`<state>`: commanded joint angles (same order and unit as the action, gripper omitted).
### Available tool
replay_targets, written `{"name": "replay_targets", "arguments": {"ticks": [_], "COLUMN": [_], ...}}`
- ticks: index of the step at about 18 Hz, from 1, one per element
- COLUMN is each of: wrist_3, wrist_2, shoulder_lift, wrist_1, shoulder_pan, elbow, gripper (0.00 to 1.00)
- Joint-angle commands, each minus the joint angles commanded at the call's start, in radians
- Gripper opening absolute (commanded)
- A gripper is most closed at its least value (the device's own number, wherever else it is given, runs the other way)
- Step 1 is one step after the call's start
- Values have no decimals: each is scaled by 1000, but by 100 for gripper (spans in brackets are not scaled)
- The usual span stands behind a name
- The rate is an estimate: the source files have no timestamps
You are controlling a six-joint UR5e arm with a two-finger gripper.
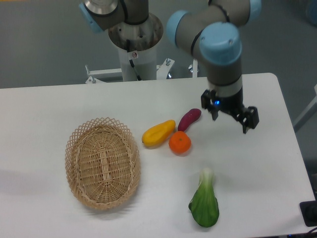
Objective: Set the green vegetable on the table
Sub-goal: 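Open the gripper, release the bok choy, and lift the arm away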
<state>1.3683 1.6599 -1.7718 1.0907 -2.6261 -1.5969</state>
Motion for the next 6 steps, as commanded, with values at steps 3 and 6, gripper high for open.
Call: {"name": "replay_targets", "arguments": {"ticks": [3,6], "wrist_3": [-2,-5], "wrist_2": [-8,-15], "shoulder_lift": [0,0], "wrist_1": [-8,-9], "shoulder_pan": [0,-2], "elbow": [2,2], "gripper": [100,100]}}
